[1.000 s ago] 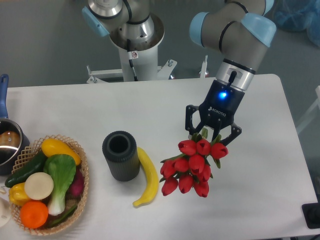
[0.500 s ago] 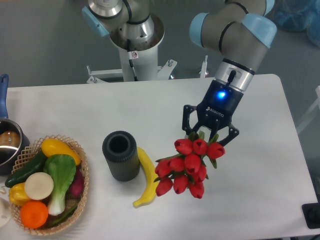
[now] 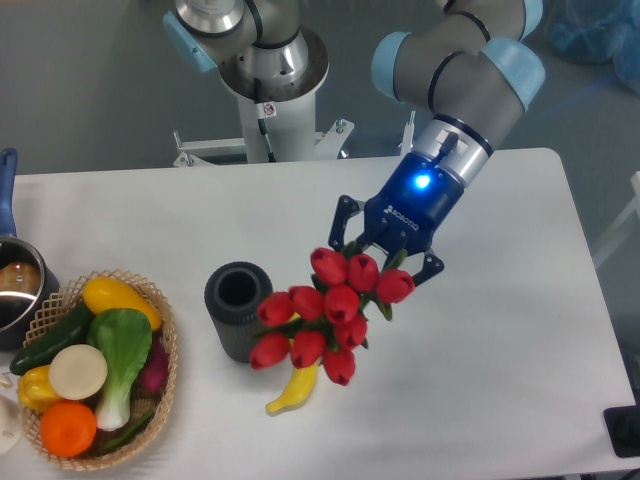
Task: Insert the flowers into the vase
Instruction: 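Carry the tulips over the dark grey vase and raise them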
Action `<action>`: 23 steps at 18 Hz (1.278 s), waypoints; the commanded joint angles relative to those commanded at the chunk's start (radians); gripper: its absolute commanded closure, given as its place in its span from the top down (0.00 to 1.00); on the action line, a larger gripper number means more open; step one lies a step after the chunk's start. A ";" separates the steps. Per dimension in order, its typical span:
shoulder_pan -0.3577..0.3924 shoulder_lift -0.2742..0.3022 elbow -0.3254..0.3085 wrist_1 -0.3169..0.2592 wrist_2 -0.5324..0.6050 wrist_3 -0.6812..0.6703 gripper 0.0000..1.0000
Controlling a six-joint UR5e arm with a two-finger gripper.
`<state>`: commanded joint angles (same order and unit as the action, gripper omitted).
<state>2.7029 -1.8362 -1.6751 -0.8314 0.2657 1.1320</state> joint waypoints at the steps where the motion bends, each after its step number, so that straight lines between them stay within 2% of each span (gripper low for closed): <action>1: -0.005 0.003 -0.003 0.000 -0.029 0.003 0.45; 4: -0.028 0.005 -0.012 0.000 -0.088 0.047 0.45; 9: -0.035 0.026 -0.093 0.000 -0.224 0.166 0.45; 11: -0.035 0.035 -0.097 0.002 -0.232 0.167 0.45; 14: -0.037 0.052 -0.097 0.000 -0.313 0.164 0.45; 19: -0.043 0.068 -0.107 0.000 -0.332 0.166 0.46; 23: -0.067 0.068 -0.144 0.000 -0.333 0.213 0.46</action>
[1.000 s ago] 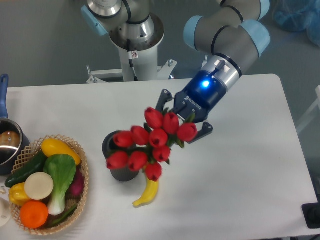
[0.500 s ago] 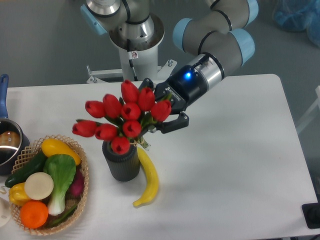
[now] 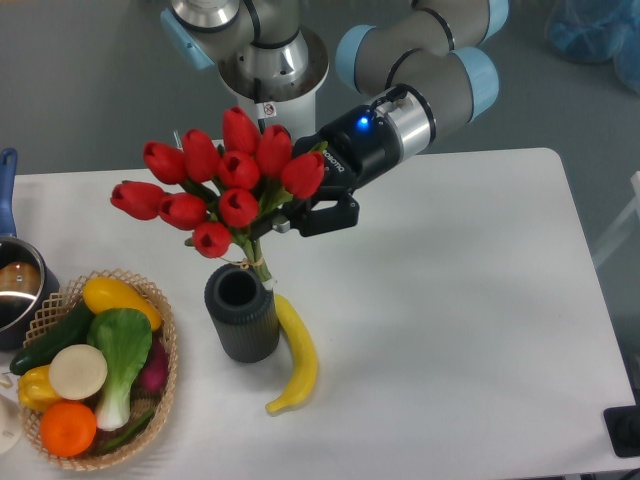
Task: Insert the flowers into the vase
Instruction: 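Carry the tulips over the dark grey vase and raise them, then lower the tulip stems down into the vase opening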
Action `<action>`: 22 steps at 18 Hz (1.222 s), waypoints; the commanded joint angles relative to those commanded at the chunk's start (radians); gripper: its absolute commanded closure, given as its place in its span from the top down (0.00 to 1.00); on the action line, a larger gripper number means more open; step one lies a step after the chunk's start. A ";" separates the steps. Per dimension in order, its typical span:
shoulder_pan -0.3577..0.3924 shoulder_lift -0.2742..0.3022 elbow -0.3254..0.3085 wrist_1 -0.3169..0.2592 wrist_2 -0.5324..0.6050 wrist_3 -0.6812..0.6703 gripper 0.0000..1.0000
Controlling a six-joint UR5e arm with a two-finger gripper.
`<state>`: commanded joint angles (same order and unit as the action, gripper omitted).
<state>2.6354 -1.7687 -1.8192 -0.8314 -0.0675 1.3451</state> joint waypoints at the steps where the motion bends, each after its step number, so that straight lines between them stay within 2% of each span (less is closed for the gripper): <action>1: -0.006 -0.002 -0.005 0.000 0.000 0.009 0.46; 5: -0.014 -0.002 -0.041 0.000 -0.012 0.011 0.46; 20: -0.031 -0.035 -0.084 0.000 -0.032 0.040 0.46; 22: -0.031 -0.043 -0.109 0.000 -0.032 0.084 0.46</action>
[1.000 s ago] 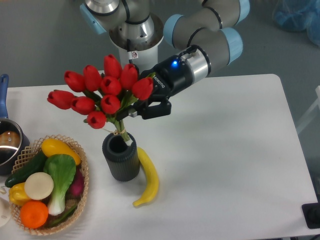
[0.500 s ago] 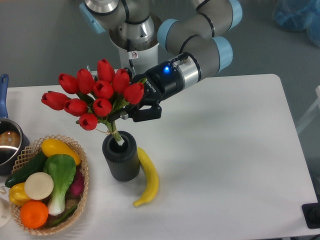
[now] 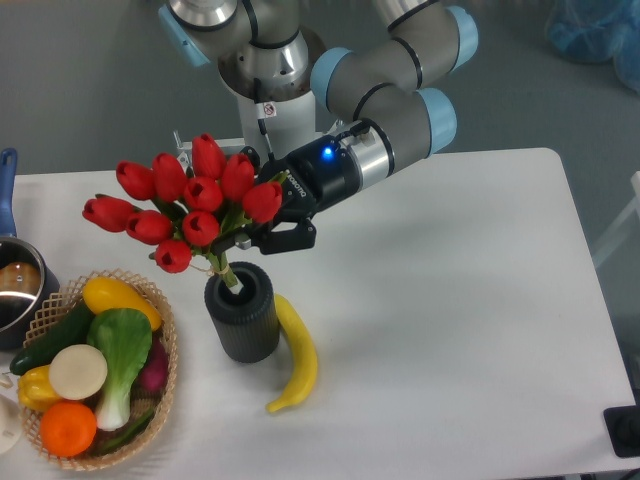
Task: Insert the flowers into the vase
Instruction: 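Lower the tulip stems down into the vase opening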
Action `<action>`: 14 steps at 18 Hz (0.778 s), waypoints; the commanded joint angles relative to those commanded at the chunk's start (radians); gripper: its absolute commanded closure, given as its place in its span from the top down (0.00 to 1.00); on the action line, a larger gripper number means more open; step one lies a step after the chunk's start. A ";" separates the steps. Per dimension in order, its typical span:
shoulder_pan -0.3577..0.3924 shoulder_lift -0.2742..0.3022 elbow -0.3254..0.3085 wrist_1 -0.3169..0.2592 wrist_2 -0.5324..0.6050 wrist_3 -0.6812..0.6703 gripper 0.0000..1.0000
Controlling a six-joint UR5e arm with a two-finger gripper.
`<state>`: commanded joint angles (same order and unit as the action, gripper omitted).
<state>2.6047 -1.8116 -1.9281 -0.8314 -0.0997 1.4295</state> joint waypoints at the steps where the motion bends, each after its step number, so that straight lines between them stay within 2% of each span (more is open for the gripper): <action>1: 0.000 0.000 -0.011 0.000 0.000 0.018 0.46; 14: 0.018 -0.040 -0.072 0.000 0.002 0.075 0.46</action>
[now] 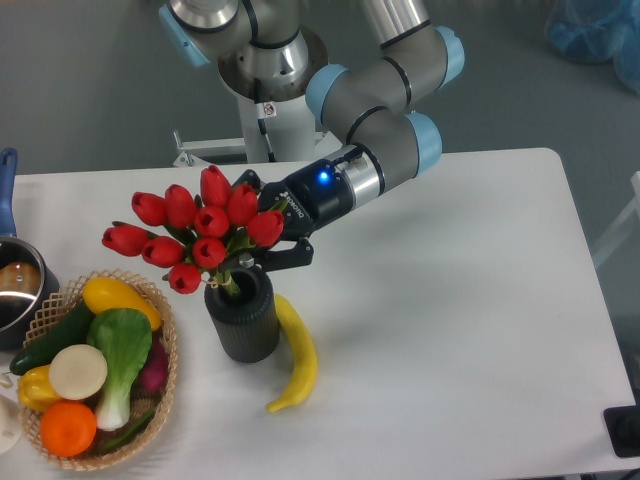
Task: Insert the flowers into the vase
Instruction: 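Lower the tulip stems down into the vase opening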
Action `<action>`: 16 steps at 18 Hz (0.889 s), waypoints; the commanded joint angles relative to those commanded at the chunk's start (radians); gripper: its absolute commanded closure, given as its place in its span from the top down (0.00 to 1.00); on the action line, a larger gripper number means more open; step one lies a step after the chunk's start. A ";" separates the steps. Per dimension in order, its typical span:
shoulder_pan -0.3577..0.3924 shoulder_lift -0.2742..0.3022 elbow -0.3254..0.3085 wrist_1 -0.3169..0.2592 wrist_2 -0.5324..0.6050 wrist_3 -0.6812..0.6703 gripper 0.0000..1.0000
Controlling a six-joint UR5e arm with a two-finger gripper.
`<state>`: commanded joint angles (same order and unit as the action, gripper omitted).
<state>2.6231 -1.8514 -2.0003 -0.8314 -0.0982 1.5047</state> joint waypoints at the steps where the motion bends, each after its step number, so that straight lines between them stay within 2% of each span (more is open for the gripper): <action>1: 0.000 -0.003 -0.002 -0.002 0.000 0.005 0.46; 9: 0.006 -0.040 -0.032 0.000 0.002 0.084 0.47; 16: 0.006 -0.055 -0.041 0.000 0.003 0.091 0.47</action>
<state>2.6292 -1.9067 -2.0417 -0.8314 -0.0951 1.5953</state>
